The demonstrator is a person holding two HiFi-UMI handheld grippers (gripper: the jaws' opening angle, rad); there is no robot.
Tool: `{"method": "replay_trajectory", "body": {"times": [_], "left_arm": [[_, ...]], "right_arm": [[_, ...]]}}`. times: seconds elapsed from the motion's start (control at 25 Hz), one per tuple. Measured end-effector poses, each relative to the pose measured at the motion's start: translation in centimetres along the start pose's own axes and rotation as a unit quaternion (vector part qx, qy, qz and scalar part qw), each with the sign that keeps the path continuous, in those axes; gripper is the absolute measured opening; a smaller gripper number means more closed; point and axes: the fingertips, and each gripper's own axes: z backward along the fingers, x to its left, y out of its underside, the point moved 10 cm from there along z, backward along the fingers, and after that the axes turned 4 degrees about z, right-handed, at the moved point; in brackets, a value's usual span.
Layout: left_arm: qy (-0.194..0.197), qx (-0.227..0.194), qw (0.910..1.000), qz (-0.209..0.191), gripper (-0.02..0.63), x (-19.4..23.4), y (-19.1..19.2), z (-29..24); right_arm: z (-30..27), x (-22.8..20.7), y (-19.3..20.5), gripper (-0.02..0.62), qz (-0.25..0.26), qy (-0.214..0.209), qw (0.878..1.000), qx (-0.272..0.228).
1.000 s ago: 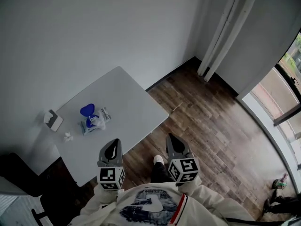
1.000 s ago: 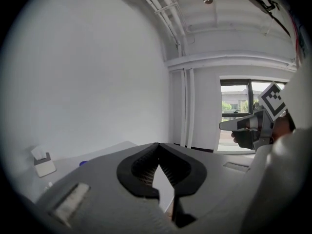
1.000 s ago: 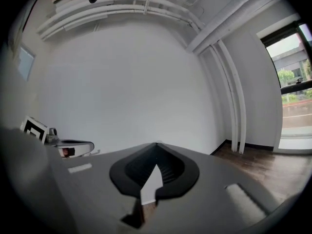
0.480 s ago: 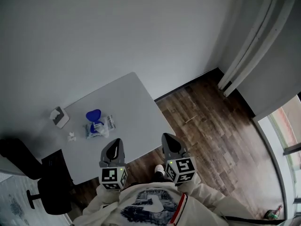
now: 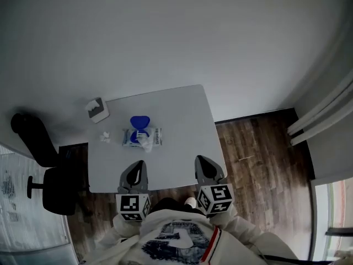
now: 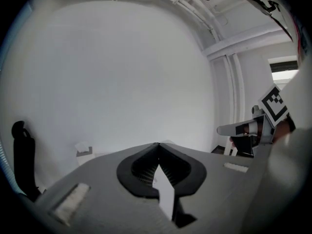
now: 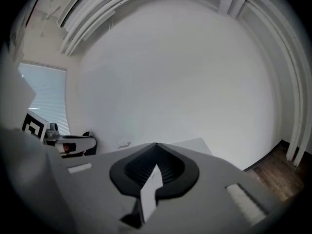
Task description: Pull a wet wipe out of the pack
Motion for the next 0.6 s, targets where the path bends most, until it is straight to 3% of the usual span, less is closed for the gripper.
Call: {"method": "replay_trajectory", "body": {"times": [0.24, 0.6], "left_arm": [[-0.053, 0.005, 0.9985, 0.015, 0.005, 2.9, 0.6, 0.6], [-0.059, 0.010, 0.9975, 0.036, 0.005, 8.9, 1.7, -1.9]], "right_arm": [[-3.9, 2.0, 0.4, 0.005, 0.009, -0.055, 0.998, 0.031], [-10.1, 5.0, 0.3, 0.005, 0.020, -0.062, 0.996, 0.058]]}}
